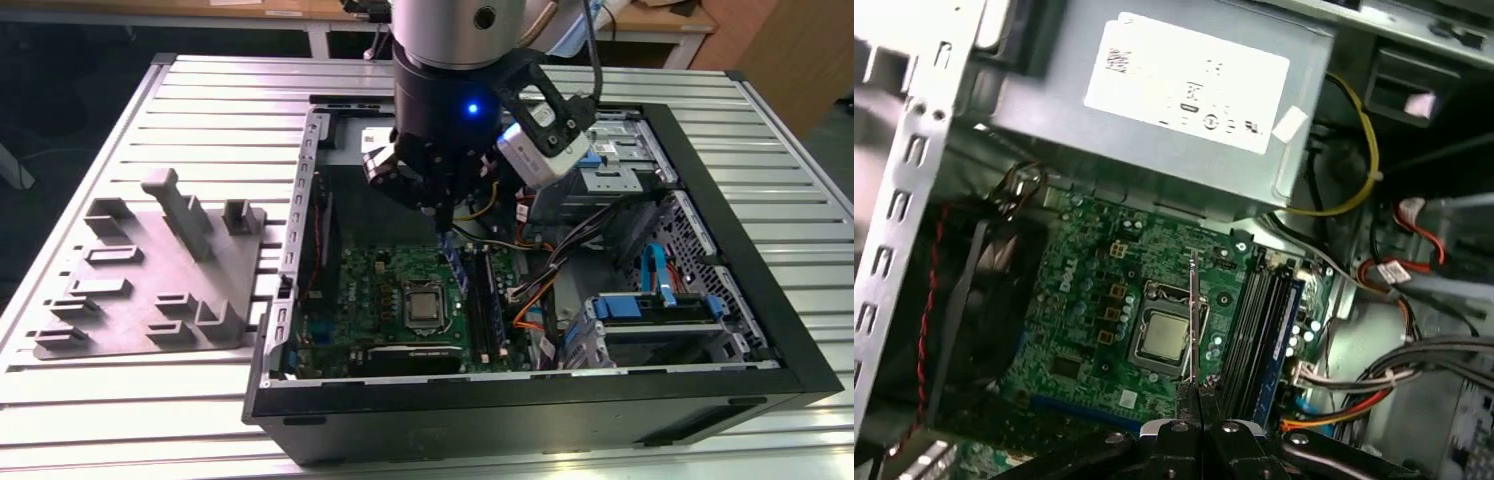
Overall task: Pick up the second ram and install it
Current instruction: 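Insert the second ram into the second slot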
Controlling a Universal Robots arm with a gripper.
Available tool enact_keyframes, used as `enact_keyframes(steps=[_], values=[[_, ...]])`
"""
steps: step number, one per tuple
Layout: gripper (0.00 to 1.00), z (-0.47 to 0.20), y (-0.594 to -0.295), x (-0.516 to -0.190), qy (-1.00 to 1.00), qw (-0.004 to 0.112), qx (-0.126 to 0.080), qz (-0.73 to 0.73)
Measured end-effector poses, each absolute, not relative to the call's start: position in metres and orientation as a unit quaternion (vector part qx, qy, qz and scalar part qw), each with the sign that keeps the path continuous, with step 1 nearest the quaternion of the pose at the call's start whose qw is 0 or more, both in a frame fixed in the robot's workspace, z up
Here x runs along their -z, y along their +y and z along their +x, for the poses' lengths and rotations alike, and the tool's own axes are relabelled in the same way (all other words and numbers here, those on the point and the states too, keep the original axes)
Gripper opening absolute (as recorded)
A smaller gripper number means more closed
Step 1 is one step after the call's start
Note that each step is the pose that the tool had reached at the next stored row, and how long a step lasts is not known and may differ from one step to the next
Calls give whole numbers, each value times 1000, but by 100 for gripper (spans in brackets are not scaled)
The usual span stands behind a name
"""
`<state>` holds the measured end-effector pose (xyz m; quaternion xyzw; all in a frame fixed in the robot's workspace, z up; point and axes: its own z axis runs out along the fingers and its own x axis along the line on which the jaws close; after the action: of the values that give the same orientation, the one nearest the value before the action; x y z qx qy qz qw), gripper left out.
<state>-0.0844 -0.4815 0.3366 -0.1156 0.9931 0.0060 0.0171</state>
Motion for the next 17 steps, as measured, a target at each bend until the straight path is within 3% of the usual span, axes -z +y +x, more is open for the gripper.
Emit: enact_keyframes(steps=[17], values=[[11,-84,-481,-334,1000,18,-4,-6]])
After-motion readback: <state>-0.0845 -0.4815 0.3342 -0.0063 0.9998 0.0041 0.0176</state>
